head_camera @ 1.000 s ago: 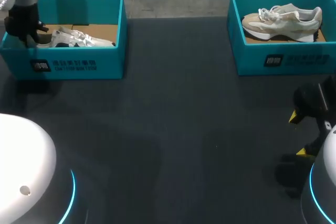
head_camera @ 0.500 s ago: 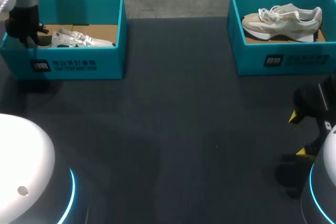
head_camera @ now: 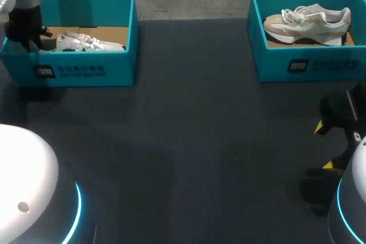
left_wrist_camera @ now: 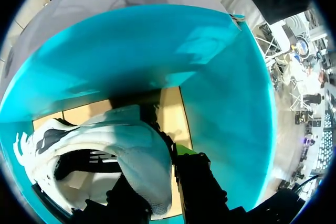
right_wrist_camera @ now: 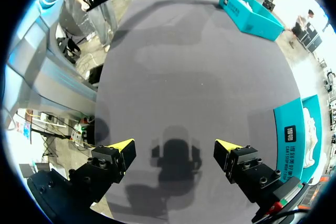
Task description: Take the shoe out of the shoebox, open the shoe tongue, remove and reinsert the insole, then place the shoe into the shoebox
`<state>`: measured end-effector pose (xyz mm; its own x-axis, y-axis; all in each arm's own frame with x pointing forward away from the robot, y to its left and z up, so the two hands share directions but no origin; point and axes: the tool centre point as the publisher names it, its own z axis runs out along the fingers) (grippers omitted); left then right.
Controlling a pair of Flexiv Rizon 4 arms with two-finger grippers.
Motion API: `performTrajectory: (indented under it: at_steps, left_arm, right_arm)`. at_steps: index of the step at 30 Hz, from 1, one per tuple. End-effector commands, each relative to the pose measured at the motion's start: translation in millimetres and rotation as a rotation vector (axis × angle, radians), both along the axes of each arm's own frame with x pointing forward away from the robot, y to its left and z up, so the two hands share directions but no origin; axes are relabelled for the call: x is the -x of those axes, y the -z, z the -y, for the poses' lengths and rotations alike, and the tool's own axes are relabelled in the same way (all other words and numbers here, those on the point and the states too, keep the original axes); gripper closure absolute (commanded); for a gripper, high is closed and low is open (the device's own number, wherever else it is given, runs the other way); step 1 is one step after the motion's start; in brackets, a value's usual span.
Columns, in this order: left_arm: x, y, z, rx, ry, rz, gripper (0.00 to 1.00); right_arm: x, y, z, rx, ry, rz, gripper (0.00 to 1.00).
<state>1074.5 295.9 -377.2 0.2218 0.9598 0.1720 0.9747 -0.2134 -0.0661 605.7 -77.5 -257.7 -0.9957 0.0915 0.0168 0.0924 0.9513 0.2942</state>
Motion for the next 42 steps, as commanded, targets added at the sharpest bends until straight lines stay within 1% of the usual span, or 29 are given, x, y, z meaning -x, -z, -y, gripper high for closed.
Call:
performTrajectory:
  at_steps: [1,2,3,4,5,8,12,18,24,31,34,39,42]
  left_arm:
    - [1.2,-1,5,0.003,0.001,0.008,0.62]
    - [1.1,-2,6,0.006,0.001,0.011,0.56]
    - [1.2,-3,6,0.008,0.001,0.012,0.49]
    - [1.2,-3,7,0.010,-0.001,0.016,0.19]
    - [1.2,-4,8,0.015,-0.004,0.021,0.10]
    - [0.1,-7,9,0.036,-0.022,0.028,0.04]
    - [-1.6,-12,12,0.045,-0.030,0.035,0.00]
    - [-2.8,-26,17,0.074,-0.037,0.051,0.00]
    - [-4.5,-45,20,0.108,-0.048,0.086,0.00]
    - [-3.2,-74,20,0.140,-0.056,0.140,0.00]
    - [-3.1,-86,19,0.117,-0.078,0.159,0.00]
    - [2.8,-115,18,0.104,-0.108,0.166,0.00]
    - [10.0,-131,18,0.102,-0.117,0.159,0.00]
  right_arm:
    - [1.3,0,0,0.002,0.001,0.001,0.00]
    - [1.3,0,0,0.002,0.001,0.001,0.00]
    - [1.3,0,0,0.002,0.001,0.001,0.00]
    - [1.3,0,0,0.002,0.001,0.001,0.00]
    - [1.3,0,0,0.002,0.001,0.001,0.00]
    - [1.3,0,0,0.002,0.001,0.001,0.00]
    - [1.3,0,0,0.002,0.001,0.001,0.00]
    - [1.3,0,0,0.002,0.001,0.001,0.00]
    - [1.3,0,0,0.002,0.001,0.001,0.00]
    - [1.3,0,0,0.002,0.001,0.001,0.00]
    - [1.3,0,0,0.002,0.001,0.001,0.00]
    - [1.3,0,0,0.002,0.001,0.001,0.00]
    - [1.3,0,0,0.002,0.001,0.001,0.00]
